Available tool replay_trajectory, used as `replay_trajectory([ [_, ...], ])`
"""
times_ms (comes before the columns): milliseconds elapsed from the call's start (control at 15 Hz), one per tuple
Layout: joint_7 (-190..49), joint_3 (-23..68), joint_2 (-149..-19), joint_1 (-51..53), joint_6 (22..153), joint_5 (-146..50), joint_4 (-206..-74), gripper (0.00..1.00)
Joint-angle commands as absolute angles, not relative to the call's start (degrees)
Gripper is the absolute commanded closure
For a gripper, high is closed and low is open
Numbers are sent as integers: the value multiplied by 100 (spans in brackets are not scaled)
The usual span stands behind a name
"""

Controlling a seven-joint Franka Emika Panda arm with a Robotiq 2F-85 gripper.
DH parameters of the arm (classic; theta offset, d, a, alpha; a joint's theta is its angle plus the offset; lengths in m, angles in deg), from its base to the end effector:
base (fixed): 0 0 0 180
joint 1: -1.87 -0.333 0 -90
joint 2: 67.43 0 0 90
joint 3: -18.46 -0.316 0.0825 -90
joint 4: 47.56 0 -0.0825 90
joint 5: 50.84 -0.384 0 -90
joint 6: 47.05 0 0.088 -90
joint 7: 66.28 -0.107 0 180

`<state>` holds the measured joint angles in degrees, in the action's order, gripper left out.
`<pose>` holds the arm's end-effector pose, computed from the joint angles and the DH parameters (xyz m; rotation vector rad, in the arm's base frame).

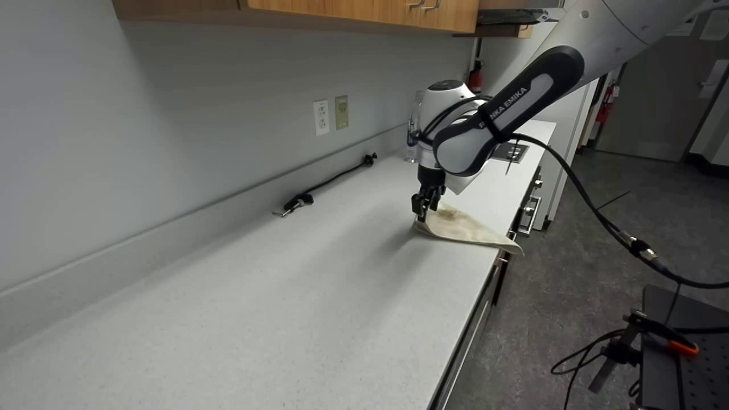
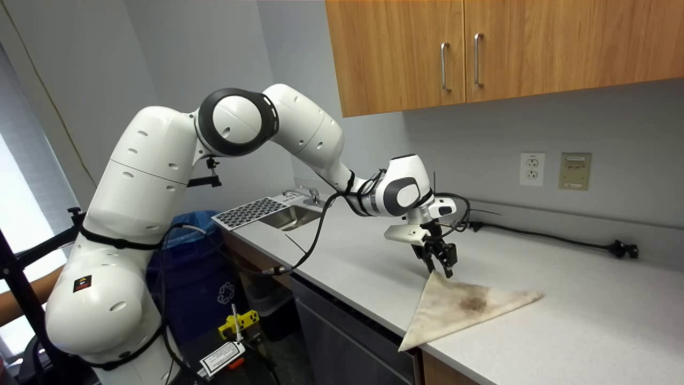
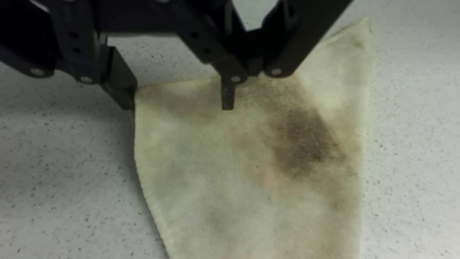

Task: Fold the towel twice

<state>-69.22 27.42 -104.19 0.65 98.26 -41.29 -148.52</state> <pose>0.6719 -0.0793 0.2179 2.9351 -0.0269 0.1866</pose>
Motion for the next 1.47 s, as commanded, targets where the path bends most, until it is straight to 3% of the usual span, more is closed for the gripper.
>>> replay_trajectory([
  [0, -7010, 2818, -10164, 117, 9841, -4002, -15117, 5],
  [133, -7005, 2890, -10068, 168, 9782, -4000, -15253, 0],
  [1400, -6114, 3073, -8561, 1158, 9034, -4066, -17481, 0],
])
